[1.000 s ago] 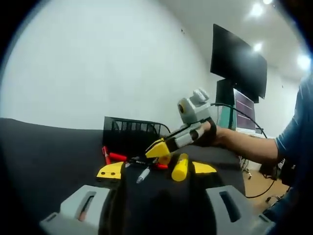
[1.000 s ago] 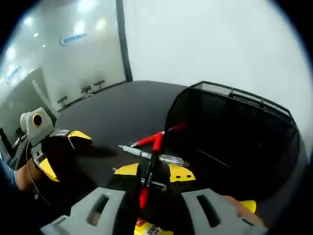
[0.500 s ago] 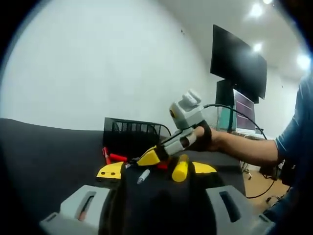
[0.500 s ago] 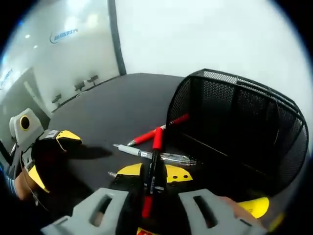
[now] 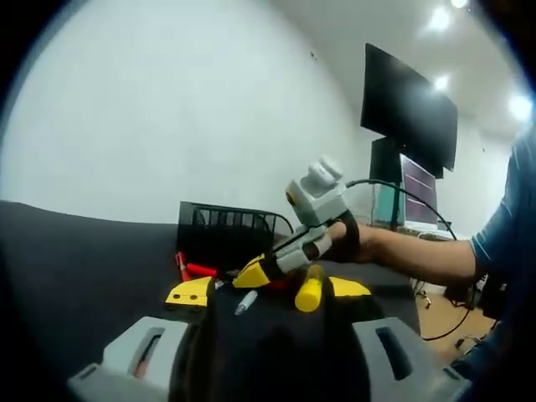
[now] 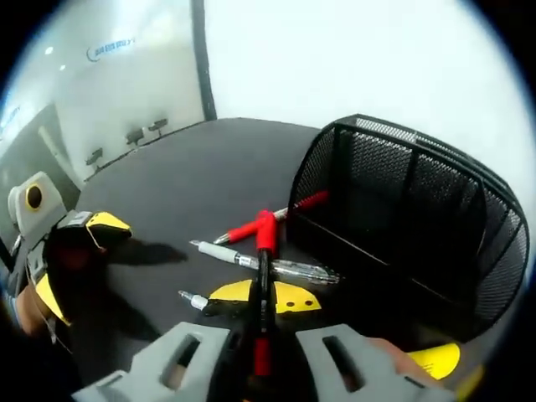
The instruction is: Pick up pens and glue sticks and place them into the holder.
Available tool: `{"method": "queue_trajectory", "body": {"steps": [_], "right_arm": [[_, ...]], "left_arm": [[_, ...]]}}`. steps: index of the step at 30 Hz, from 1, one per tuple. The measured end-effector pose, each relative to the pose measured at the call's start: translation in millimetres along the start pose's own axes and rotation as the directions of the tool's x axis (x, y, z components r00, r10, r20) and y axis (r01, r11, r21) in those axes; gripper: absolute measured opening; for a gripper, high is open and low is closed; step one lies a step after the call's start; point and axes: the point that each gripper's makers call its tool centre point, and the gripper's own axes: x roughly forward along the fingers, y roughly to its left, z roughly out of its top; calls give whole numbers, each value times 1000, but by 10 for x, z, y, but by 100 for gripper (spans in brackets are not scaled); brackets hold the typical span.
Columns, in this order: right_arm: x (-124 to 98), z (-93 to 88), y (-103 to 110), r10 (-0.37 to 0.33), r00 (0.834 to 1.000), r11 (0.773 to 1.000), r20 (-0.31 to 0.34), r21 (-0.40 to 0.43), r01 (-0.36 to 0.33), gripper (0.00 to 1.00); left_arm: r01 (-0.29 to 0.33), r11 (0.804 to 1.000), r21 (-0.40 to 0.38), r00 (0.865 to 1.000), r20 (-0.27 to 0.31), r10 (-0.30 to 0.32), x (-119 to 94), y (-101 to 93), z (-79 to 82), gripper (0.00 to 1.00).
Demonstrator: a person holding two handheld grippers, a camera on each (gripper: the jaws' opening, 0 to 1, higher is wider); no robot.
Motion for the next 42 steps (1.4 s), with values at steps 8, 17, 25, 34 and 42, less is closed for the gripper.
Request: {"method": "queue_trajectory", "body": {"steps": [8, 17, 25, 34, 42], "right_arm": [[-182, 116, 24, 9, 998, 999, 64, -33, -7, 4], [-470, 206, 74, 24, 990, 996, 136, -87, -12, 4], [-763, 306, 267, 77, 974, 986, 215, -163, -42, 4], [-1062, 223, 708, 251, 955, 902, 160, -397, -171, 4], [-1255, 137, 927, 348, 934, 848, 83, -452, -276, 4]], "left_arm": [[21, 999, -50, 999, 49, -18, -34, -4, 95, 55], [53, 992, -117, 996, 73, -45, -20, -34, 174, 57], [52, 998, -44, 999, 9, -51, -41, -93, 253, 55], [150, 972, 181, 982, -143, -125, -211, -219, 355, 49], [248, 942, 225, 951, -243, -192, -204, -320, 360, 47]]}}
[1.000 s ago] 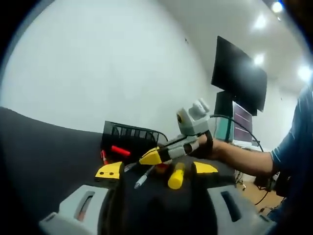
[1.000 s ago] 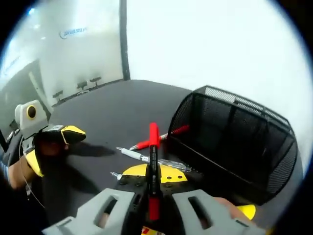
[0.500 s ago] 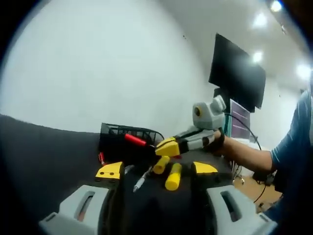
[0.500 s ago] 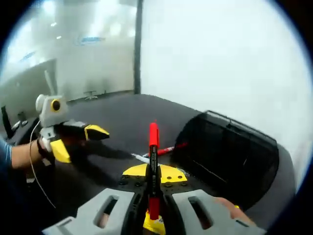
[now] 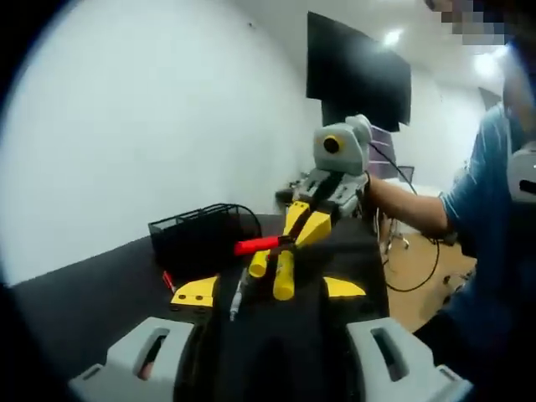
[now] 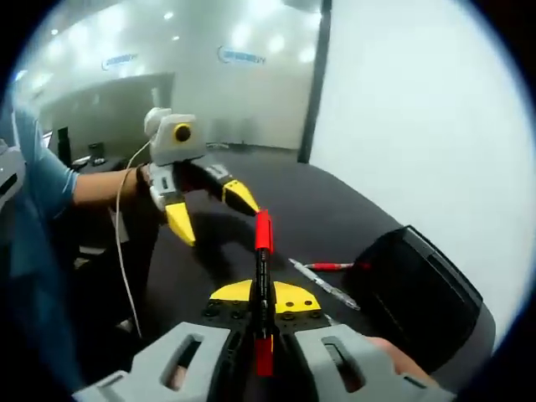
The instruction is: Pick up pens and glue sticks and place them into the holder.
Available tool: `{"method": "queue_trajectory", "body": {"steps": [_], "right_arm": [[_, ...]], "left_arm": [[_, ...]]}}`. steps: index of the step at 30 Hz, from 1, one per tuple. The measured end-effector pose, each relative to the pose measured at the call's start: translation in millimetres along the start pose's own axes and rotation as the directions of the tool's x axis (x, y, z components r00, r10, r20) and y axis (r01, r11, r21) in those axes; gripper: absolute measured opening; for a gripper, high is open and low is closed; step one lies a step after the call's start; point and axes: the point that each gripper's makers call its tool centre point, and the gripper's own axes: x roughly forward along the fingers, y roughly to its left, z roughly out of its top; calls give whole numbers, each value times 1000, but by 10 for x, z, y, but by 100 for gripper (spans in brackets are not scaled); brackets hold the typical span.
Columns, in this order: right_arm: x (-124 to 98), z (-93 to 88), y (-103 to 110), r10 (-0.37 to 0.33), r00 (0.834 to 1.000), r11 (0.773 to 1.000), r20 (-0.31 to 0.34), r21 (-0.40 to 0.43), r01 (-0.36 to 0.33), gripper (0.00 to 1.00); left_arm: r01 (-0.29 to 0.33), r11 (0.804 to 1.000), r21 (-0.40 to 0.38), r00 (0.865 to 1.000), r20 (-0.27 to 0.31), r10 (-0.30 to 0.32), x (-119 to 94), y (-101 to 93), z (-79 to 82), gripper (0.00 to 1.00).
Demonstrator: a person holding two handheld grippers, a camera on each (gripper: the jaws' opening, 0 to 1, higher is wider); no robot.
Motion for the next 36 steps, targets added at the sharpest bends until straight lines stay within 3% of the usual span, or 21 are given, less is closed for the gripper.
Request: {"method": "queue_trajectory", "body": {"steps": [4, 8, 13, 19, 24, 33, 36], "right_arm": [[-41, -31, 90, 51, 998, 999, -46, -13, -52, 4], [-84, -39, 120, 95, 990, 994, -100, -36, -99, 4], [-90, -52, 216, 166, 964, 982, -206, -50, -180, 4], [-67, -57, 224, 179, 933, 973, -313, -85, -215, 4], [-81, -97, 212, 197, 890, 962, -411, -94, -256, 4], [-87, -137, 185, 189, 854, 957, -484, -103, -270, 4], [-92, -193, 189, 170, 844, 957, -509, -118, -265, 4]], "left_arm": [[-5, 998, 58, 1000, -30, 7, 34, -5, 34, 46], [32, 994, 104, 997, -73, -24, 70, -105, 48, 40], [66, 984, 168, 994, -102, -49, 111, -245, 103, 32], [105, 960, 261, 980, -191, -55, 180, -397, 48, 31], [131, 945, 299, 971, -232, -61, 253, -469, 23, 28], [189, 930, 315, 946, -312, -86, 349, -580, -126, 25], [193, 929, 316, 943, -321, -87, 379, -608, -152, 19]]}}
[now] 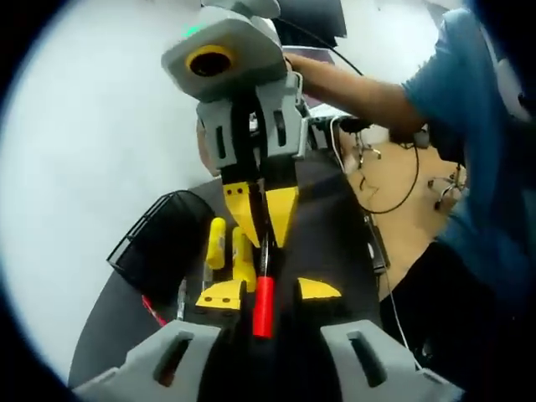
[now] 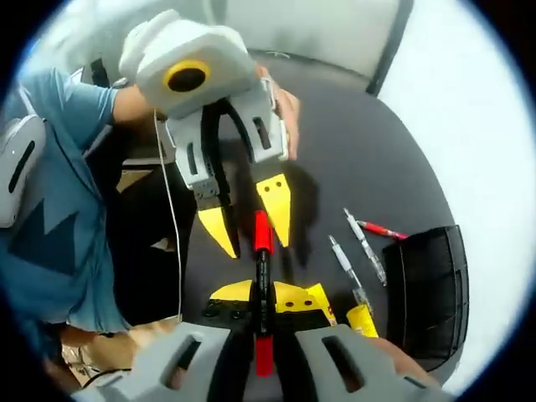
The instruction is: Pick up pens and glue sticks and place them into the holder.
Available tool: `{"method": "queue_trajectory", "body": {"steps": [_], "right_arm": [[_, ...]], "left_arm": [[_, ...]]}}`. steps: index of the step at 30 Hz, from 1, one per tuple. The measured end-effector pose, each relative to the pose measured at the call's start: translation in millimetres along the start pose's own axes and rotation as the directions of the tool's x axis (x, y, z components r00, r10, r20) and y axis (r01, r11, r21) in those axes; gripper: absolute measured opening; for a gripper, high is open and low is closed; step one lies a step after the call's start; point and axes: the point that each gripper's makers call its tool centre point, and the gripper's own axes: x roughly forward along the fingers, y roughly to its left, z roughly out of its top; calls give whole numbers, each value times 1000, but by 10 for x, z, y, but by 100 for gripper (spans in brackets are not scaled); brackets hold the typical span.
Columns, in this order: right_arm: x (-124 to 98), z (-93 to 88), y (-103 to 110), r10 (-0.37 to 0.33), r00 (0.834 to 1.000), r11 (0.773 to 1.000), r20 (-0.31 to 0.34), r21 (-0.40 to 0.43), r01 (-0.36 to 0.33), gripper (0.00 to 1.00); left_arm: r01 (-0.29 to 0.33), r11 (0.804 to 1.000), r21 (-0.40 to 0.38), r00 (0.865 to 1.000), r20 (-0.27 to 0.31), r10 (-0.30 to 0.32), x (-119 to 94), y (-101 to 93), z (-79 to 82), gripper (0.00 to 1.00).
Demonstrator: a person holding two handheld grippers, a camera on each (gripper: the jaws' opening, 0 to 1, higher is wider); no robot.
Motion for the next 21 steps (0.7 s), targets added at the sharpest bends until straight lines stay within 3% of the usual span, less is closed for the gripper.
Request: {"method": "queue_trajectory", "body": {"steps": [15, 19, 21], "right_arm": [[-33, -70, 32, 8, 1000, 1000, -22, -1, -8, 4], [-67, -6, -25, -29, 999, 999, 36, 31, 27, 6], [-172, 24, -57, -31, 997, 998, 76, 53, 27, 7]], "left_arm": [[-32, 999, 27, 999, -32, 33, 125, 12, 11, 9], [-70, 998, 0, 997, -18, 70, 116, 83, 20, 7], [-79, 995, -55, 997, 16, 80, 99, 101, 51, 6]]}}
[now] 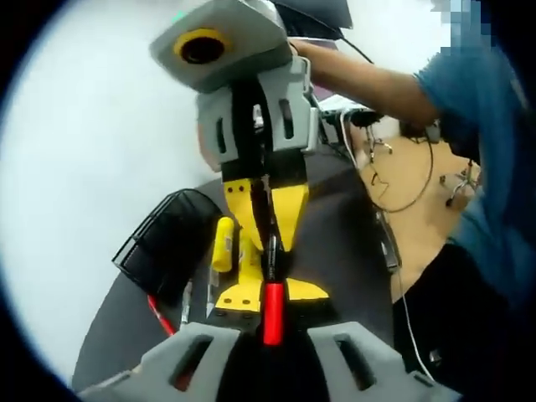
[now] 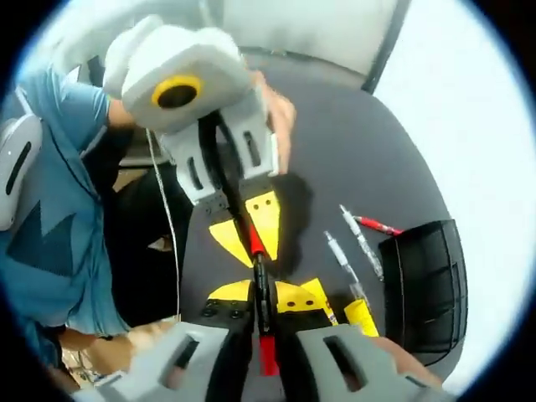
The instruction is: Pick up pens and glue sticks and place them into the holder.
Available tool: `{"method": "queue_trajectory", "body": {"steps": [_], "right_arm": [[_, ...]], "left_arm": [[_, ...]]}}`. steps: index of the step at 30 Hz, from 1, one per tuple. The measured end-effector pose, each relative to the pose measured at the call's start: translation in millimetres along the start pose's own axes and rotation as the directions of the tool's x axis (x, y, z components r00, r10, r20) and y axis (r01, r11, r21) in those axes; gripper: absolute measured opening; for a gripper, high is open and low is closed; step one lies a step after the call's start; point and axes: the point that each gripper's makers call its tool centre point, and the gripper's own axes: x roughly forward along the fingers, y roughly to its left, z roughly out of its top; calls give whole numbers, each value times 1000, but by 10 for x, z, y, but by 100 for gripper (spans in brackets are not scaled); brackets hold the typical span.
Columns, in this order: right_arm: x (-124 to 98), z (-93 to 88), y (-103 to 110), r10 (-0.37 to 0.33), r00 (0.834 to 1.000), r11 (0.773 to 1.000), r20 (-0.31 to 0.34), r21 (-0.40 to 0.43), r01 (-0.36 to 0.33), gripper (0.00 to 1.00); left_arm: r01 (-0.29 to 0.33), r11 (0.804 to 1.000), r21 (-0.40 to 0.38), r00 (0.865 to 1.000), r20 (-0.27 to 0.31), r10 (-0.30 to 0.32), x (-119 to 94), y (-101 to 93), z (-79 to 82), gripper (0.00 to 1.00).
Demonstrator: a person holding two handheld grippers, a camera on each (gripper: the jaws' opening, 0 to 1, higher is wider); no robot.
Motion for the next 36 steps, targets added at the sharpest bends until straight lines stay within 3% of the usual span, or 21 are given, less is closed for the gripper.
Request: {"method": "queue_trajectory", "body": {"steps": [3, 6, 8, 10, 13, 15, 16, 17, 18, 20, 22, 24, 26, 27, 30, 32, 35, 36], "right_arm": [[-123, 117, -58, -23, 996, 1000, 91, 13, 22, 9], [-349, 250, -189, -60, 975, 997, 213, 56, 50, 11], [-531, 315, -326, -118, 949, 991, 292, 90, 96, 11], [-732, 361, -468, -169, 912, 982, 374, 138, 126, 11], [-1065, 433, -630, -260, 812, 961, 523, 218, 168, 13], [-1223, 468, -671, -317, 724, 942, 612, 294, 163, 15], [-1277, 453, -683, -334, 694, 933, 638, 329, 147, 15], [-1297, 423, -679, -351, 671, 923, 653, 361, 132, 15], [-1333, 405, -702, -376, 636, 911, 674, 395, 120, 15], [-1313, 337, -687, -415, 596, 890, 687, 443, 109, 15], [-1249, 225, -731, -465, 573, 865, 675, 485, 131, 15], [-1201, 147, -760, -527, 532, 829, 663, 540, 146, 15], [-1146, 138, -702, -523, 508, 820, 685, 566, 81, 15], [-1129, 131, -689, -530, 486, 810, 695, 585, 47, 15], [-1044, 122, -625, -528, 452, 791, 719, 610, -45, 15], [-947, 116, -576, -525, 446, 785, 725, 615, -75, 14], [-885, 100, -639, -549, 426, 760, 720, 642, -106, 14], [-881, 120, -640, -554, 407, 752, 726, 646, -130, 14]], "left_arm": [[-16, 1000, -19, 1000, 13, 16, -19, 34, -21, 6], [-45, 998, -46, 998, 36, 47, -23, 86, -45, 6], [-93, 994, -62, 994, 51, 96, -37, 174, -65, 6], [-110, 989, -99, 990, 80, 118, -51, 228, -60, 6], [-150, 976, -161, 977, 130, 172, -90, 350, -45, 6], [-181, 961, -208, 962, 167, 217, -119, 446, -21, 6], [-192, 955, -226, 955, 180, 235, -128, 485, -18, 6], [-202, 947, -251, 948, 194, 254, -135, 529, -18, 6], [-212, 940, -267, 941, 205, 270, -139, 572, -15, 6], [-232, 932, -278, 932, 211, 295, -133, 617, -14, 6], [-254, 919, -301, 916, 229, 328, -127, 660, 15, 6], [-264, 912, -315, 908, 238, 345, -109, 680, 30, 6], [-284, 903, -324, 897, 243, 369, -83, 702, 50, 6], [-289, 899, -329, 892, 248, 377, -69, 710, 64, 6], [-301, 889, -345, 879, 260, 399, -24, 720, 105, 6], [-300, 884, -359, 871, 275, 407, 5, 713, 146, 6], [-313, 873, -374, 854, 293, 431, 22, 708, 200, 6], [-314, 866, -388, 844, 303, 442, 23, 710, 222, 6]]}}
